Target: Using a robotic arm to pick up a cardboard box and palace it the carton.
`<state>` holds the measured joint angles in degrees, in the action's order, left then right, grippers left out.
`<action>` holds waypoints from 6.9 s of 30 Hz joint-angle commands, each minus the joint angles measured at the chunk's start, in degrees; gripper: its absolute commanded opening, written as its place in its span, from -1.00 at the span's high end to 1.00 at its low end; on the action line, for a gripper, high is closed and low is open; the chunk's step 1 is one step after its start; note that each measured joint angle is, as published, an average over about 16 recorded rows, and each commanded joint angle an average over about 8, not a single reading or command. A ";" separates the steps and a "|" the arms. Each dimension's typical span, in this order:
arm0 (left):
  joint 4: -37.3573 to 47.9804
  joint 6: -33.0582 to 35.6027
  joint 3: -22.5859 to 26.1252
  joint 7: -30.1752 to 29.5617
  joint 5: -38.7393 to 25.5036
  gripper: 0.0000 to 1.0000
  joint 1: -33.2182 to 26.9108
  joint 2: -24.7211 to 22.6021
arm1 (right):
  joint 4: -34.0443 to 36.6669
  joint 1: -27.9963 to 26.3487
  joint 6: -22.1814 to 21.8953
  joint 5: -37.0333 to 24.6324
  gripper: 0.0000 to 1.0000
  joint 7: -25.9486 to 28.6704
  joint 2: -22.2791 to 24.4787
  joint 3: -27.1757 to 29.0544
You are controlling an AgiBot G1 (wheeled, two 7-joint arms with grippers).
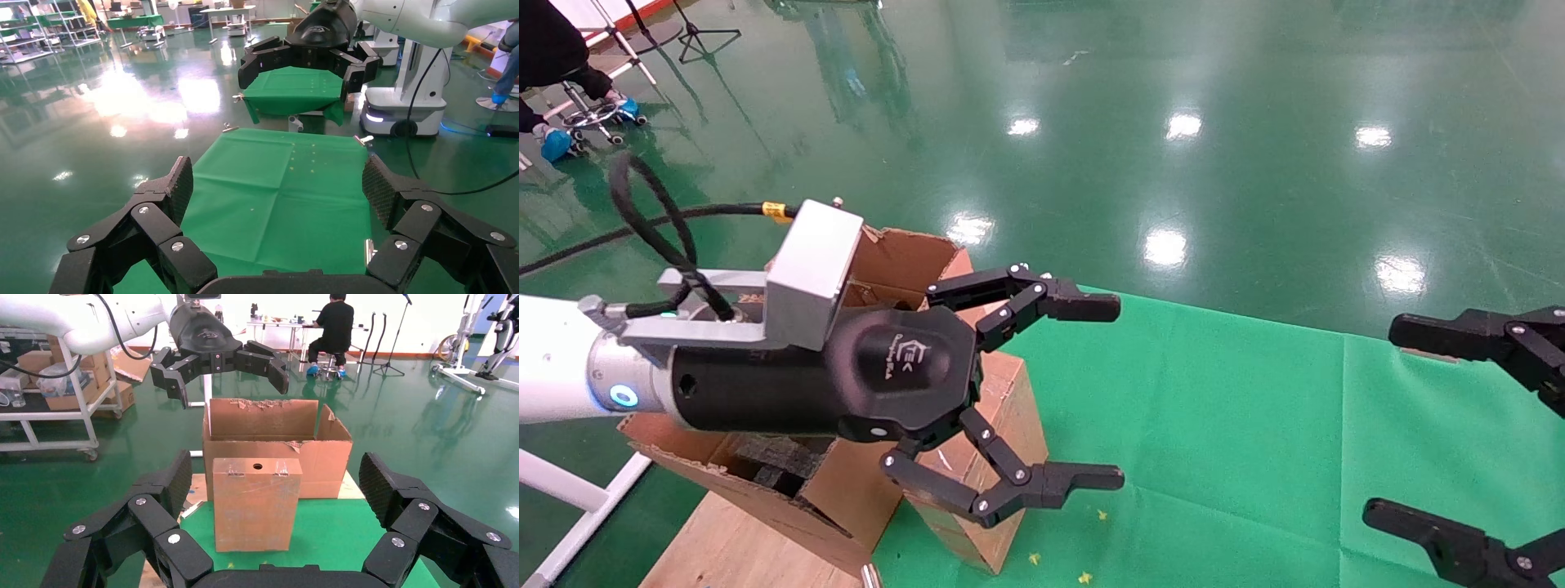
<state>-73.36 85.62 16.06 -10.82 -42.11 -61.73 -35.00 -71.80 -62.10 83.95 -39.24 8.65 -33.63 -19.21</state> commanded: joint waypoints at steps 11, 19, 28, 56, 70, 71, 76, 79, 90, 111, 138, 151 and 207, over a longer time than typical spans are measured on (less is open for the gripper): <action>0.00 0.00 0.00 0.00 0.00 -1.00 0.00 0.00 | 0.00 0.00 0.00 0.00 -1.00 0.00 0.00 0.00; -0.80 -0.15 0.63 -0.31 -2.42 -1.00 -0.67 1.00 | 0.00 0.00 0.00 0.00 0.35 0.00 0.00 0.00; -3.56 -0.49 5.63 -6.28 -16.04 -1.00 -8.33 3.90 | 0.01 0.00 -0.01 0.00 1.00 0.00 0.00 0.00; -4.13 2.07 20.51 -52.91 -53.98 -1.00 -29.08 -3.59 | 0.03 0.00 -0.03 0.02 1.00 -0.01 0.01 -0.02; -4.34 2.14 28.51 -59.85 -55.93 -1.00 -29.31 -5.97 | 0.03 -0.01 -0.03 0.02 1.00 -0.01 0.01 -0.02; -4.35 1.99 28.77 -59.68 -55.83 -1.00 -29.29 -6.04 | 0.03 -0.01 -0.03 0.02 1.00 -0.01 0.01 -0.02; -4.40 1.97 29.96 -58.38 -55.71 -1.00 -29.40 -6.46 | 0.03 0.00 -0.04 0.03 -0.02 -0.01 0.02 -0.02; -4.42 2.33 30.57 -57.82 -55.96 -0.82 -29.56 -6.65 | 0.04 0.01 -0.05 0.03 -0.77 -0.01 0.02 -0.02; -4.42 2.31 30.36 -58.06 -55.89 1.00 -29.59 -6.61 | 0.04 0.01 -0.05 0.03 -1.00 -0.01 0.02 -0.02; -3.71 1.84 29.94 -57.98 -55.49 1.00 -29.53 -6.67 | 0.04 0.01 -0.05 0.03 -1.00 -0.01 0.02 -0.02; 4.88 -0.22 20.51 -40.90 -52.78 1.00 -46.77 2.26 | 0.04 0.00 -0.05 0.04 -1.00 -0.02 0.02 -0.03; 26.02 -0.22 22.64 -26.28 -65.80 1.00 -53.22 8.82 | 0.05 0.00 -0.05 0.05 -1.00 -0.02 0.02 -0.04; 69.88 -28.99 23.14 -10.60 -65.47 -1.00 -38.21 -6.95 | 0.06 0.01 -0.07 0.07 -1.00 -0.04 0.03 -0.05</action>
<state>-3.45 56.56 39.19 -21.41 -107.58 -99.93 -41.95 -71.74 -62.09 83.87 -39.17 8.62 -33.60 -19.26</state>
